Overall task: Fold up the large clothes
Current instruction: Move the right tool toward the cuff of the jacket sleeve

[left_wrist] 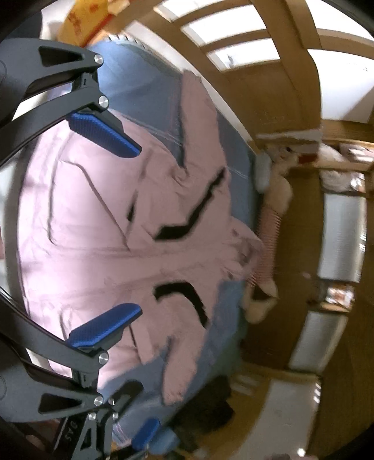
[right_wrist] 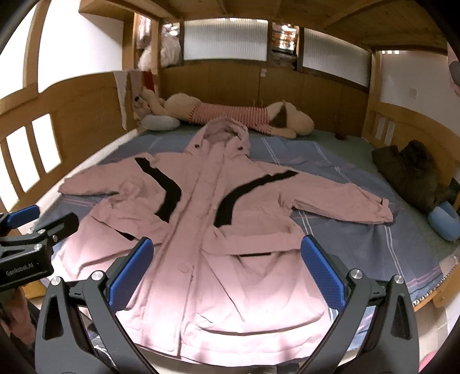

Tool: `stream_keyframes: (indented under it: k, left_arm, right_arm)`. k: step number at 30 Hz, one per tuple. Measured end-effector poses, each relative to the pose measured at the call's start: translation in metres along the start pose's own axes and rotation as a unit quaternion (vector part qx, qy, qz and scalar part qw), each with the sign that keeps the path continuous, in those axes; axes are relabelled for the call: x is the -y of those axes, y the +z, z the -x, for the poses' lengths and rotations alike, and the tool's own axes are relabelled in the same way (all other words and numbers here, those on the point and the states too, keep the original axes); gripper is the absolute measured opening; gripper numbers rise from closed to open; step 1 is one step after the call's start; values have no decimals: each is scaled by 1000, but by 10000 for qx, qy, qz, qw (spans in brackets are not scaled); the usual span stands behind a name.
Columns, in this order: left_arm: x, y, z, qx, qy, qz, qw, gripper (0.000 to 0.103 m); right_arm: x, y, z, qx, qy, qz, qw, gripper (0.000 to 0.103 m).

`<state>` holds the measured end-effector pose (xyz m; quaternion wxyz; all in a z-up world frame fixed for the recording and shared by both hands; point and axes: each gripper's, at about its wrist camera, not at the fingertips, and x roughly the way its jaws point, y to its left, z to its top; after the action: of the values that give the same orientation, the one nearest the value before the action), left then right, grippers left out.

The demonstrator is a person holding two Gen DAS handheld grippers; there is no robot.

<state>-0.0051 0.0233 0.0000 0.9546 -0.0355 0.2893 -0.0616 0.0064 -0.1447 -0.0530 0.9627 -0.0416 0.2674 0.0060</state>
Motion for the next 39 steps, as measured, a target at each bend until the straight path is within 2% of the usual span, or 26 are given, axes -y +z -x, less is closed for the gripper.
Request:
stream_keyframes:
  k: [2, 3, 4, 5, 6, 8, 9, 11, 12, 13, 14, 16, 17, 18, 20, 21, 22, 23, 24, 25, 27, 29, 32, 34, 36, 39]
  left_arm:
    - [-8, -5, 3, 144, -424, 161, 9989, 101]
    - [-16, -9, 1, 87, -765, 381, 9963, 101]
    - [-23, -12, -6, -151, -943, 648, 9933, 101]
    - [-28, -15, -12, -421, -1074, 871, 9895, 101]
    - [-35, -19, -24, -963, -1286, 1129, 9805, 101]
    - [-37, -26, -40, -1857, -1328, 1132, 9670, 101]
    - [-36, -29, -43, -2108, -1425, 972, 9622, 101]
    - [-27, -29, -40, -2135, -1270, 328, 9681, 101]
    - [-20, -29, -40, -2217, -1201, -100, 9676, 101]
    - [-17, -31, -43, -2409, -1128, -274, 9636, 101]
    - [-16, -37, -47, -2661, -1115, -348, 9569, 101]
    - [-23, -51, -61, -3269, -1237, -115, 9369, 101]
    - [-29, -54, -63, -3421, -1380, 92, 9294, 101]
    - [-34, -50, -61, -3388, -1526, 254, 9281, 101]
    - [-43, -35, -51, -2885, -1783, 563, 9390, 101]
    - [-50, -26, -40, -2402, -1947, 783, 9478, 101]
    - [-58, -20, -34, -2028, -2162, 1057, 9492, 101]
    - [-67, -13, -30, -1709, -2370, 1436, 9455, 101]
    - [-72, -8, -30, -1578, -2359, 1611, 9453, 101]
    - [-72, -2, -32, -1616, -2311, 1580, 9463, 101]
    - [-65, 15, -45, -1914, -2018, 1180, 9532, 101]
    - [-59, 35, -61, -2045, -1444, 754, 9652, 101]
    - [-56, 61, -67, -1418, -997, 283, 9845, 101]
    - [-60, 72, -63, -865, -934, 235, 9916, 101]
    - [-59, 81, -59, -331, -828, 127, 9959, 101]
    - [-50, 81, -72, -194, -633, -152, 9977, 101]
  right_arm:
    - [2, 1, 2, -31, 129, -103, 9999, 102]
    - [4, 1, 0, -139, 154, -213, 9996, 102]
    - [8, 1, -4, -308, 193, -365, 9987, 102]
    - [17, -2, -13, -691, 478, -648, 9944, 102]
    - [23, -5, -19, -944, 707, -870, 9892, 102]
    - [43, -16, -30, -1331, 1020, -1595, 9729, 102]
    - [49, -20, -30, -1339, 1118, -1829, 9675, 102]
    - [56, -20, -25, -1243, 1162, -1966, 9656, 102]
    - [59, -19, -21, -1132, 1193, -2009, 9657, 102]
    - [64, -18, -17, -949, 1287, -2125, 9640, 102]
    - [68, -17, -14, -812, 1362, -2260, 9611, 102]
    - [78, -17, -11, -509, 1601, -2686, 9485, 102]
    - [80, -17, -8, -314, 1811, -2820, 9417, 102]
    - [81, -12, -4, -154, 1891, -2804, 9409, 102]
    - [71, 0, 3, 100, 1909, -2351, 9530, 102]
    - [64, 4, 0, -2, 1956, -2141, 9570, 102]
    - [59, 6, -4, -177, 2007, -2019, 9584, 102]
    - [53, 8, -12, -547, 1867, -1948, 9613, 102]
    - [51, 9, -19, -787, 1693, -1944, 9630, 102]
    - [52, 9, -25, -899, 1612, -1981, 9626, 102]
    - [60, 18, -31, -799, 1554, -2133, 9612, 102]
    - [68, 33, -33, -727, 1327, -2099, 9659, 102]
    - [75, 63, -32, -510, 956, -1901, 9758, 102]
    - [76, 84, -24, -100, 570, -1533, 9865, 102]
    - [76, 102, -14, 652, 276, -1056, 9919, 102]
    - [81, 103, -16, 1416, 204, -620, 9878, 102]
